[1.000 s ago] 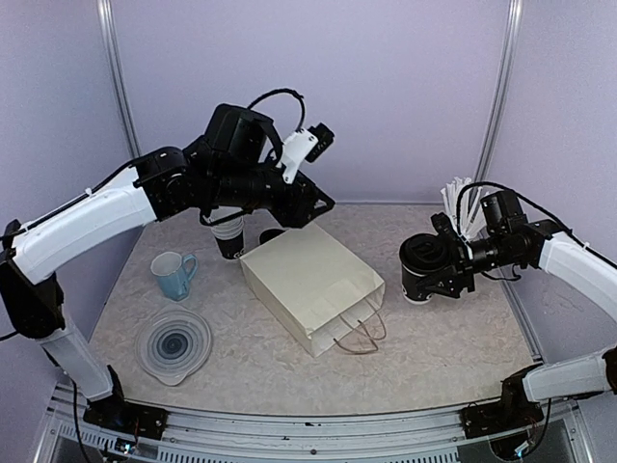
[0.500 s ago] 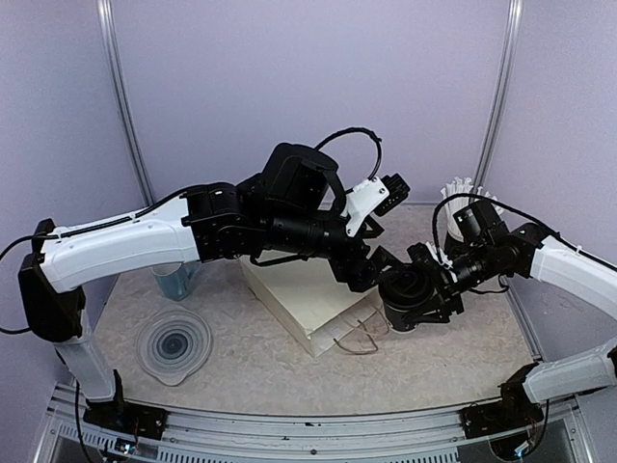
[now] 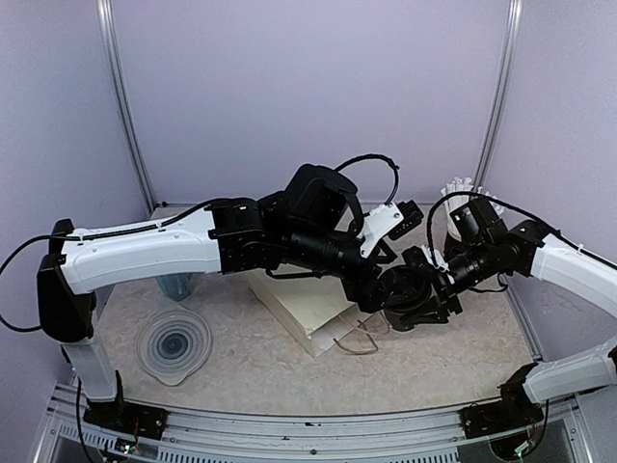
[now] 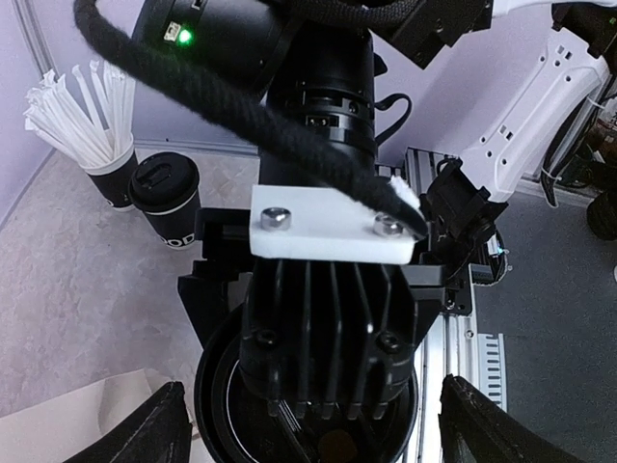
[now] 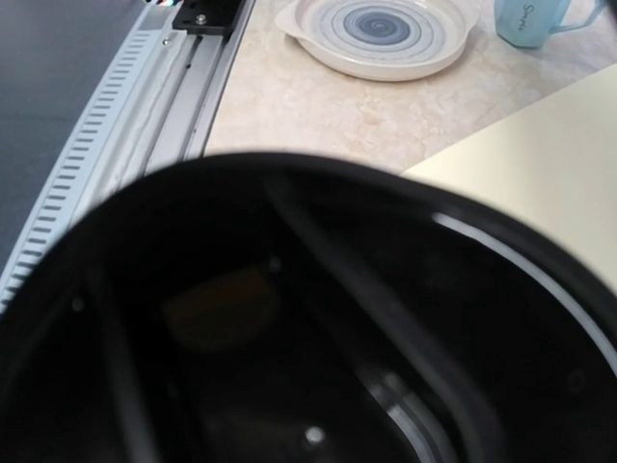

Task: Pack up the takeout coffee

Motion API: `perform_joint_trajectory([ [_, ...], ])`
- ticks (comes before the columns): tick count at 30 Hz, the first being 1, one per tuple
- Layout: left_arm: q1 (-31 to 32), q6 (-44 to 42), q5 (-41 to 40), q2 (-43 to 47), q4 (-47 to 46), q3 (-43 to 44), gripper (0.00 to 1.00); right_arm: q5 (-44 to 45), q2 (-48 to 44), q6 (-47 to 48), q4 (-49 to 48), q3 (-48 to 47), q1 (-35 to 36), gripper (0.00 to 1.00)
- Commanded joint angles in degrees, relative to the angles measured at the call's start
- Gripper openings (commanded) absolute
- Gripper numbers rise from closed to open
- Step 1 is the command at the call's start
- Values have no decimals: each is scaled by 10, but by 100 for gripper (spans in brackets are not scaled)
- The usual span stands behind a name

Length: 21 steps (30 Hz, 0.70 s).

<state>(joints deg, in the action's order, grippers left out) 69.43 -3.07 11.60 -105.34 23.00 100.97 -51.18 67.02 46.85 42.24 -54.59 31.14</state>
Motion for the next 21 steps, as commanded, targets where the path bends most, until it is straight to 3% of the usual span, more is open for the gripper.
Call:
perform_joint_trajectory([
  [1, 5, -11, 2, -15, -4, 1, 87, 4, -5, -5, 9, -20, 7, 52],
  [18, 15, -34, -37, -32, 11, 1, 88, 10, -15, -16, 2, -15, 7, 54],
  [21, 16, -36, -30, -31, 10, 1, 84, 11, -15, -19, -3, -13, 8, 54],
])
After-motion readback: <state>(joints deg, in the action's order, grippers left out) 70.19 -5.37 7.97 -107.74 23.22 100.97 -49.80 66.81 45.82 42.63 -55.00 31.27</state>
